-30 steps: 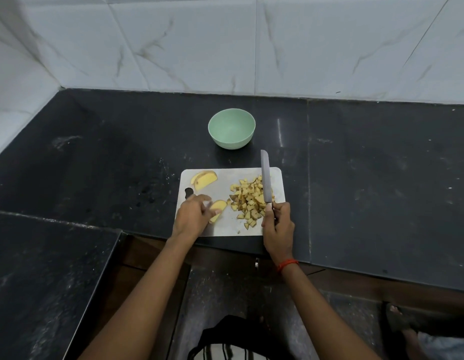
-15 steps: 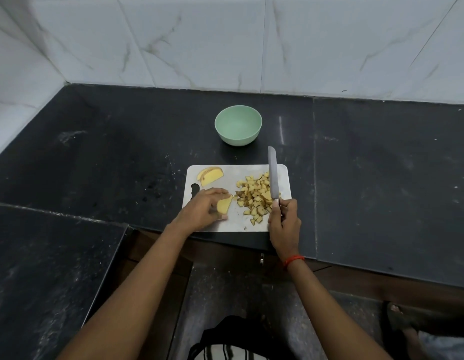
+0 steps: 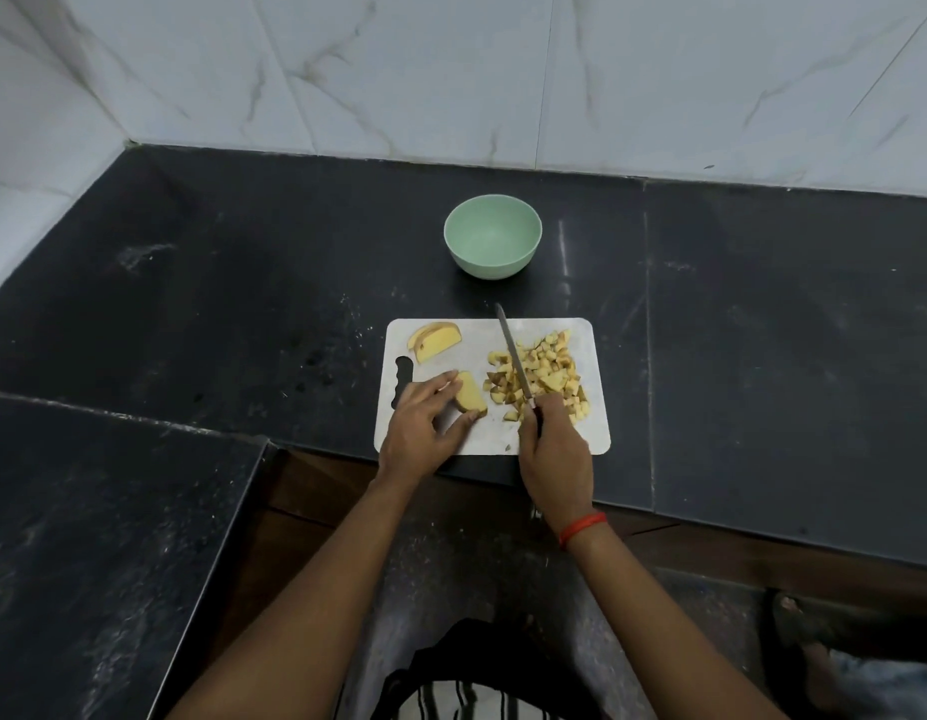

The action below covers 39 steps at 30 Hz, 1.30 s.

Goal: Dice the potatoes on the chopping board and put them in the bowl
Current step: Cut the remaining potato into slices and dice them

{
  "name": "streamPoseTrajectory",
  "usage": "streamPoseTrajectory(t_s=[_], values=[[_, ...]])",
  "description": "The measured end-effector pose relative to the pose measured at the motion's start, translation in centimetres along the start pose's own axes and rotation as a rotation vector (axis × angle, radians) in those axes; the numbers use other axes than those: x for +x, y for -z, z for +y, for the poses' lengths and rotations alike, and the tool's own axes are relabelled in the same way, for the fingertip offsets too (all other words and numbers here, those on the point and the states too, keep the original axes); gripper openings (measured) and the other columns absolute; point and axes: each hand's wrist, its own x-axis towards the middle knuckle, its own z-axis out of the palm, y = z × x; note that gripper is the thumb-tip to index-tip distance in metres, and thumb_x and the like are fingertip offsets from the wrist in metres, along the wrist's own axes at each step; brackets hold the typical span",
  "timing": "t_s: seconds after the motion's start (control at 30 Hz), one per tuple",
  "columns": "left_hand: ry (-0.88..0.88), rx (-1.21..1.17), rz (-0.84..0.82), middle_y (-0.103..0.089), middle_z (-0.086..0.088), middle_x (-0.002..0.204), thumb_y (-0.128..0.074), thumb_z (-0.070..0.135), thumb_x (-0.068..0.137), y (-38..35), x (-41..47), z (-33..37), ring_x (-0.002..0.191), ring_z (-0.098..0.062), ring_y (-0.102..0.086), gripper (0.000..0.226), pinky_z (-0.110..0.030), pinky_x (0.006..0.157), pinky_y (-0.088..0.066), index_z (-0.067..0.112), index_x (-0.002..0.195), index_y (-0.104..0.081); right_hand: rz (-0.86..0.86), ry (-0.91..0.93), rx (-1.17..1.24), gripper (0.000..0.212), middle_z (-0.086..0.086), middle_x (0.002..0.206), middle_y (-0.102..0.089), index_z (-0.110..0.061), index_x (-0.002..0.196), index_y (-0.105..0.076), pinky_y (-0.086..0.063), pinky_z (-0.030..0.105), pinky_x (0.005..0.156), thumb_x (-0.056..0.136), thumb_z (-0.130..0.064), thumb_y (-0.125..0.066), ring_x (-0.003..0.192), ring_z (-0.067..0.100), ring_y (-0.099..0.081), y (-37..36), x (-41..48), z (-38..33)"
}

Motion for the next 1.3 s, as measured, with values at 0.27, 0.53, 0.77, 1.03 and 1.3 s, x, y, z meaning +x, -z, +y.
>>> streamPoseTrajectory(t_s=[0.27, 0.53, 0.77, 1.03, 1.3], values=[[-0.032, 0.019, -0.04, -0.064, 0.01, 0.136, -0.074, 0.043, 0.089, -0.1, 0.1, -0.1, 0.112, -0.008, -0.048, 0.05, -0.004, 0.098, -0.034, 0.014, 0.129, -0.07, -0.185, -0.02, -0.197, 0.014, 0.009, 0.087, -0.066, -0.016, 0.113, -0.042, -0.038, 0.034, 0.056, 0.107, -0.027, -0.035, 0.076, 0.035, -0.065, -2.2, -1.3, -2.2], [-0.042, 0.027, -0.028, -0.066, 0.007, 0.133, -0.073, 0.047, 0.087, -0.4, 0.2, -0.8, 0.114, -0.009, -0.05, 0.054, -0.01, 0.097, -0.037, 0.012, 0.128, -0.071, -0.262, 0.023, -0.254, 0.014, 0.007, 0.086, -0.065, -0.02, 0.119, -0.039, -0.041, 0.036, 0.055, 0.106, -0.025, -0.037, 0.074, 0.031, -0.064, -2.5, -1.1, -2.4], [-0.043, 0.026, -0.02, -0.066, 0.007, 0.134, -0.066, 0.05, 0.09, -0.6, 0.2, -1.0, 0.111, -0.008, -0.049, 0.053, -0.019, 0.094, -0.045, 0.012, 0.126, -0.071, -0.322, 0.031, -0.349, 0.028, 0.007, 0.09, -0.067, -0.019, 0.132, -0.036, -0.038, 0.032, 0.057, 0.104, -0.018, -0.038, 0.077, 0.028, -0.066, -2.5, -0.3, -3.2], [-0.048, 0.062, -0.008, -0.068, 0.005, 0.131, -0.054, 0.051, 0.092, -0.7, 0.2, -0.9, 0.109, -0.011, -0.049, 0.055, -0.024, 0.09, -0.049, 0.01, 0.124, -0.072, -0.353, 0.041, -0.433, 0.029, 0.01, 0.095, -0.065, -0.019, 0.133, -0.038, -0.034, 0.033, 0.058, 0.105, -0.013, -0.034, 0.081, 0.031, -0.066, -1.7, -0.7, -4.7], [-0.03, 0.082, 0.016, -0.07, 0.006, 0.128, -0.072, 0.029, 0.092, -0.9, 0.2, -0.9, 0.106, -0.014, -0.05, 0.033, -0.025, 0.089, -0.05, 0.01, 0.119, -0.074, -0.377, 0.05, -0.535, 0.037, 0.011, 0.104, -0.065, -0.021, 0.141, -0.026, -0.038, 0.034, 0.06, 0.105, -0.013, -0.031, 0.085, 0.03, -0.069, -1.4, -2.1, -4.5]])
